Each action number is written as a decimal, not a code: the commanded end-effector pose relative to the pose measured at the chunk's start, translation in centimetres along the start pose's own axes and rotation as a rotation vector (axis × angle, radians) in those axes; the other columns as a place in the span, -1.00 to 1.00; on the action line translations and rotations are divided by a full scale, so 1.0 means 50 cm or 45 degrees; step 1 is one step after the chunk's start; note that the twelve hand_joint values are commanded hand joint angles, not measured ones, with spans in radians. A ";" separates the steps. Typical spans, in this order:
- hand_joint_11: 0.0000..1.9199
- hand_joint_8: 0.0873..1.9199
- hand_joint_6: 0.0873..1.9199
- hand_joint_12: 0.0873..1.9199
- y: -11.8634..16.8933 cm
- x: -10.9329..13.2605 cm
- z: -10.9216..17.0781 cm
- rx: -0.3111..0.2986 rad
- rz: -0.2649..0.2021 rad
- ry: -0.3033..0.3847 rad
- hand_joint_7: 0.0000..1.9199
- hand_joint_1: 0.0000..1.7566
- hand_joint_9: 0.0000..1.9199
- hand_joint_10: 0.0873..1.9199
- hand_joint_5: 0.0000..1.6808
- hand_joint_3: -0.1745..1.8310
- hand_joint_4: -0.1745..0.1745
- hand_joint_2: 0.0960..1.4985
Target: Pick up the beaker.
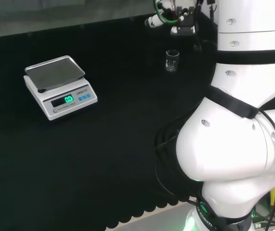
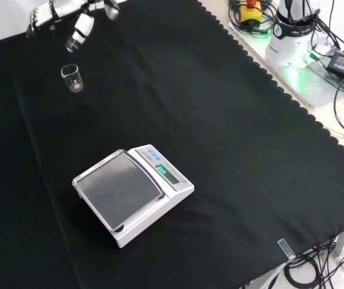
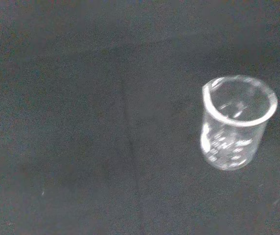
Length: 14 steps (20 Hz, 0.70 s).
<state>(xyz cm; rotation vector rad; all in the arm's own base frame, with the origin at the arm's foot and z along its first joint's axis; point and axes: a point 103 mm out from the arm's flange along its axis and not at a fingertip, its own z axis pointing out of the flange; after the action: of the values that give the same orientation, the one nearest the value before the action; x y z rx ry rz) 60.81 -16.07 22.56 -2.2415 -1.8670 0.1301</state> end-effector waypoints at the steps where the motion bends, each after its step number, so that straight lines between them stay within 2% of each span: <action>1: -1.00 -0.49 -1.00 0.57 0.028 0.012 0.048 0.043 0.017 -0.009 -1.00 -0.65 -1.00 -0.25 -0.80 -0.63 -0.35 0.24; 9: -1.00 -0.47 -1.00 0.58 0.036 -0.033 0.096 0.102 0.056 0.007 -1.00 -0.66 -1.00 -0.24 -0.80 -0.63 -0.36 0.24; 14: -1.00 -0.46 -1.00 0.58 0.038 -0.060 0.129 0.138 0.050 0.019 -1.00 -0.66 -1.00 -0.23 -0.79 -0.63 -0.36 0.24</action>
<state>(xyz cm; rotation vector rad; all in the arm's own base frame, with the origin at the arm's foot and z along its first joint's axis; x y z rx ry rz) 61.12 -17.55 16.89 -2.2185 -1.7828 0.2035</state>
